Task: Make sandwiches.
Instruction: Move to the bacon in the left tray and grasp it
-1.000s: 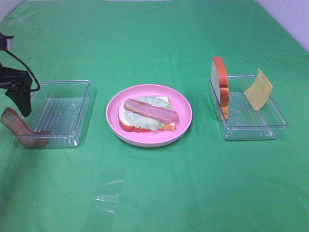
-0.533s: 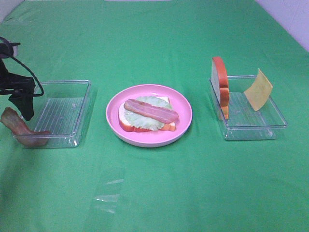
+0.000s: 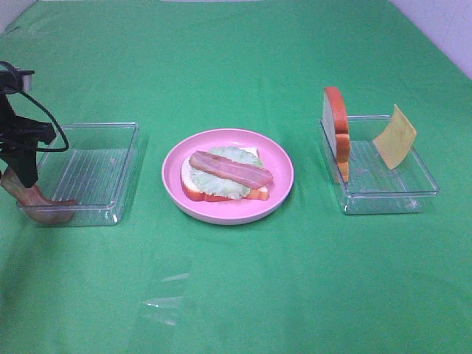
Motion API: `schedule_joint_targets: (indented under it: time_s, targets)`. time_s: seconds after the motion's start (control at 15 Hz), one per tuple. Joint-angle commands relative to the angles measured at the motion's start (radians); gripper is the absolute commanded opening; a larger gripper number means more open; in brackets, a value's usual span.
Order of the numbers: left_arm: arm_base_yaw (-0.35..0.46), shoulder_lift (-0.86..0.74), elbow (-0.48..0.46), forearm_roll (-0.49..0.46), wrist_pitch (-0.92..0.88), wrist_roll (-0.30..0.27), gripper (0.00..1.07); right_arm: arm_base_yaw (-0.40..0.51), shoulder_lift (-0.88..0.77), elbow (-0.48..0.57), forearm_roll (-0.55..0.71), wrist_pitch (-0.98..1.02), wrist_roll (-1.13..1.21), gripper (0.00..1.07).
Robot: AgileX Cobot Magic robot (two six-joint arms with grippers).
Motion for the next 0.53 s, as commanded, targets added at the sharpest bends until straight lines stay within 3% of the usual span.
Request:
schedule_joint_targets:
  time_s: [0.07, 0.33, 0.53]
  targets:
    - [0.003, 0.003, 0.007, -0.006, 0.007, -0.007, 0.38, 0.000, -0.023, 0.005, 0.000, 0.003, -0.001, 0.96]
    - [0.003, 0.003, 0.007, -0.010, 0.032, -0.027, 0.37, 0.000, -0.023, 0.005, 0.000, 0.003, -0.001, 0.96]
    - [0.003, 0.003, 0.007, -0.009, 0.030, -0.026, 0.14, 0.000, -0.023, 0.005, 0.000, 0.003, -0.001, 0.96]
